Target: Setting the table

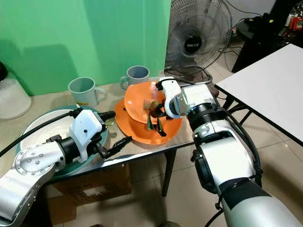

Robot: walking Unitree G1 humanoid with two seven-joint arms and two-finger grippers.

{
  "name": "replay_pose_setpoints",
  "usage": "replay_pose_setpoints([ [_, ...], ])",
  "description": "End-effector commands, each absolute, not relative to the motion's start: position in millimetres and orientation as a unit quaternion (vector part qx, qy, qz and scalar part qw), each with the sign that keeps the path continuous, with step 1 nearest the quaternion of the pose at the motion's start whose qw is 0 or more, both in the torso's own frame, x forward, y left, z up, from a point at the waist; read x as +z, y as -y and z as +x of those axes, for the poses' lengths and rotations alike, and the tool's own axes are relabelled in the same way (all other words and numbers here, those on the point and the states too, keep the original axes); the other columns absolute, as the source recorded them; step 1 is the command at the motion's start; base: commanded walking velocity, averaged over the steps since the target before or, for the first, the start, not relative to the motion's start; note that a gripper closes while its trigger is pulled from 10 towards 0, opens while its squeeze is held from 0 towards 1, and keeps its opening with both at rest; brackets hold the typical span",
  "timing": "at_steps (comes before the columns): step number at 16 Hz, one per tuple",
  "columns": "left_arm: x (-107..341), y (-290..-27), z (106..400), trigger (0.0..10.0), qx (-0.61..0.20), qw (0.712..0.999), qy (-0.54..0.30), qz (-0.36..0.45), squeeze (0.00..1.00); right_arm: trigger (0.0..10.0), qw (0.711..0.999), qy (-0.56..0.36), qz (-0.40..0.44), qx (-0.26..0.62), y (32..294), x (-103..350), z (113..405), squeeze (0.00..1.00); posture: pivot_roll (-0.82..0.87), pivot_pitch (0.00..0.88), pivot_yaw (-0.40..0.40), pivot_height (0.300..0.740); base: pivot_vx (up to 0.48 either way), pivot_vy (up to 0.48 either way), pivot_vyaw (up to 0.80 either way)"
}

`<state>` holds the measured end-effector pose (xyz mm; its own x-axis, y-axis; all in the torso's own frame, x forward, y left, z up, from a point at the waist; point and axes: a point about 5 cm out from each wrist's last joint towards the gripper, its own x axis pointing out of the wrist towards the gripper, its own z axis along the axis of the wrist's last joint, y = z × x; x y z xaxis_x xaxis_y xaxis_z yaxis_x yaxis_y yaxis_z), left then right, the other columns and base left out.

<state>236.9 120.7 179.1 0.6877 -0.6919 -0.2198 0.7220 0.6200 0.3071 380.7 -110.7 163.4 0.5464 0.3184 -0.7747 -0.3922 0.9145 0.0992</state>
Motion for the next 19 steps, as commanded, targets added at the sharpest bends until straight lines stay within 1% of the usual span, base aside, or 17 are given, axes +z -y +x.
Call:
replay_pose_setpoints([
  [1, 178.5, -118.9, 237.5, 10.0, -0.401, 0.896, -0.041, 0.187, 0.0, 10.0, 0.879, -0.432, -0.054, 0.194, 111.9, 165.1, 382.3, 0.0, -0.16, 0.048, 0.001, 0.74, 0.0, 0.0, 0.0],
  [2, 178.2, -119.1, 237.7, 10.0, -0.401, 0.896, -0.041, 0.187, 0.0, 7.8, 0.879, -0.432, -0.057, 0.193, 111.6, 164.5, 382.5, 0.0, -0.16, 0.048, -0.001, 0.74, 0.0, 0.0, 0.0],
  [3, 178.1, -119.0, 237.6, 10.0, -0.4, 0.896, -0.041, 0.187, 0.0, 4.1, 0.879, -0.432, -0.06, 0.191, 111.2, 162.9, 382.7, 0.0, -0.16, 0.046, -0.007, 0.74, 0.0, 0.0, 0.0],
  [5, 178.2, -119.0, 237.6, 10.0, -0.398, 0.897, -0.04, 0.187, 0.0, 3.3, 0.879, -0.432, -0.062, 0.19, 111.1, 162.1, 383.0, 0.0, -0.16, 0.046, -0.009, 0.74, 0.0, 0.0, 0.0],
  [7, 178.3, -119.7, 237.6, 10.0, -0.395, 0.899, -0.04, 0.187, 0.0, 3.2, 0.88, -0.43, -0.063, 0.19, 110.6, 162.9, 383.8, 0.0, -0.15, 0.045, -0.014, 0.74, 0.0, 0.0, 0.0],
  [8, 178.3, -120.1, 237.7, 10.0, -0.394, 0.899, -0.04, 0.187, 0.0, 1.9, 0.881, -0.428, -0.062, 0.19, 110.1, 163.8, 384.4, 0.0, -0.15, 0.045, -0.014, 0.74, 0.0, 0.0, 0.0],
  [9, 178.2, -120.5, 237.8, 10.0, -0.393, 0.899, -0.041, 0.188, 0.0, 1.0, 0.882, -0.427, -0.06, 0.191, 109.6, 164.7, 385.0, 0.0, -0.15, 0.045, -0.014, 0.74, 0.0, 0.0, 0.0],
  [10, 178.0, -120.8, 237.5, 10.0, -0.393, 0.899, -0.042, 0.188, 0.0, 0.7, 0.882, -0.427, -0.057, 0.192, 109.1, 164.8, 385.0, 0.0, -0.15, 0.045, -0.014, 0.74, 0.0, 0.0, 0.0],
  [11, 177.5, -121.3, 236.5, 10.0, -0.394, 0.899, -0.043, 0.187, 0.0, 0.0, 0.881, -0.428, -0.056, 0.193, 108.4, 163.7, 384.9, 0.0, -0.15, 0.044, -0.021, 0.74, 0.0, 0.0, 0.0],
  [19, 176.9, -122.0, 235.0, 10.0, -0.395, 0.898, -0.045, 0.188, 0.0, 0.0, 0.883, -0.424, -0.059, 0.192, 106.0, 163.0, 386.0, 0.0, -0.15, 0.044, -0.02, 0.74, 0.0, 0.0, 0.0],
])
